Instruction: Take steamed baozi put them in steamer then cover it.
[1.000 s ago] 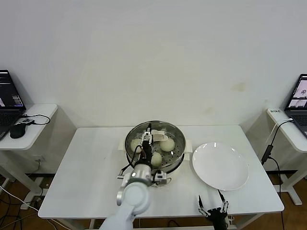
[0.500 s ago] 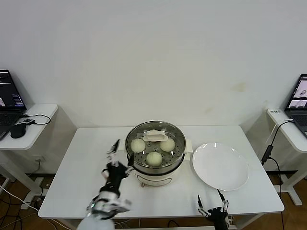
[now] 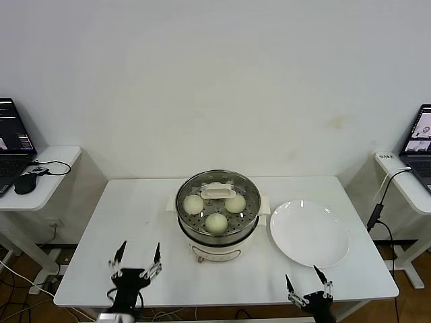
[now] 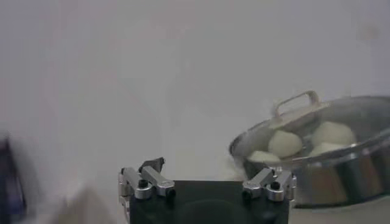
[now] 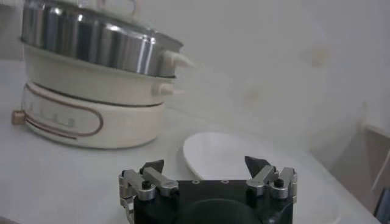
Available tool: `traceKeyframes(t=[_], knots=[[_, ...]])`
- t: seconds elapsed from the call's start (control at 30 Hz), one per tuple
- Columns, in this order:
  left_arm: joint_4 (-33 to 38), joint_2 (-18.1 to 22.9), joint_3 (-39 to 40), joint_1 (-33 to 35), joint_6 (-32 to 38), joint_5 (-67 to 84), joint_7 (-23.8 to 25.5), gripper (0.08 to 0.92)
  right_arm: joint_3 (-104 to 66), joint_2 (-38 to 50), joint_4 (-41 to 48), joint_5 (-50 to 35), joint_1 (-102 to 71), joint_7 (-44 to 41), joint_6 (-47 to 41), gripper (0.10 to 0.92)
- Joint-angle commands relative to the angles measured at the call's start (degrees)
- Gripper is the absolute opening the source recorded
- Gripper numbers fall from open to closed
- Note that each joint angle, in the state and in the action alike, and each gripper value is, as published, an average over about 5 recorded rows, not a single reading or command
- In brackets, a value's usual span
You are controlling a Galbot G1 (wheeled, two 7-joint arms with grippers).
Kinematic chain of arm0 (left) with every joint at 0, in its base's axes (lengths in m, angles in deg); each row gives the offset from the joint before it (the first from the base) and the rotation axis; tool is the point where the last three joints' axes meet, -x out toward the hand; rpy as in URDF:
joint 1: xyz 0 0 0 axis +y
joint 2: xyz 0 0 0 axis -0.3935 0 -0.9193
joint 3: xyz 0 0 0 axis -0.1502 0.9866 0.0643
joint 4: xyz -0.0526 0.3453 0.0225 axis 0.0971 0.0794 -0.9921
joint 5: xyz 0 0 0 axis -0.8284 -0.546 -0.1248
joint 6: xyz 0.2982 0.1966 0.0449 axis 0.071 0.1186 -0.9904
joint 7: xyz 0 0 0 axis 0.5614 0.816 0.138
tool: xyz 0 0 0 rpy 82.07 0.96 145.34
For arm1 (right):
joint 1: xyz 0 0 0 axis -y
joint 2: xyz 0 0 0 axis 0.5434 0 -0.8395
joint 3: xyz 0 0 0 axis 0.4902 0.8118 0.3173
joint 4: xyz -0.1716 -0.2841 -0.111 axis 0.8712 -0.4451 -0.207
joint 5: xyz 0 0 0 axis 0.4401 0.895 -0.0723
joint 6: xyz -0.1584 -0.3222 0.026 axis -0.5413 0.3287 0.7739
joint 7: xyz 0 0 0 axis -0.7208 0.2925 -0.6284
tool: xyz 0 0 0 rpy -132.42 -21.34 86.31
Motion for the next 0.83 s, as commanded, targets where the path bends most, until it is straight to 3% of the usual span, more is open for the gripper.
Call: traceKeyframes(t=[0.03, 0.37, 0.83], knots=[[-2.03, 4.61, -2.0, 9.4, 8.18, 14.62, -1.3, 0.823, 0.75, 3.33, -5.41, -9.21, -2.81, -2.1, -4.35, 0.823], [-5.44, 6.47, -2.07, 8.21, 9.85, 8.35, -2.48, 0.823, 3.32, 2.02, -5.4, -7.46, -2.82, 0.27, -5.16, 0.823], [-6.01, 7.95, -2.87, 5.73, 5.73, 5.6, -1.96, 0.823, 3.81, -0.68, -4.85, -5.96, -1.57, 2.87, -4.65, 0.823]])
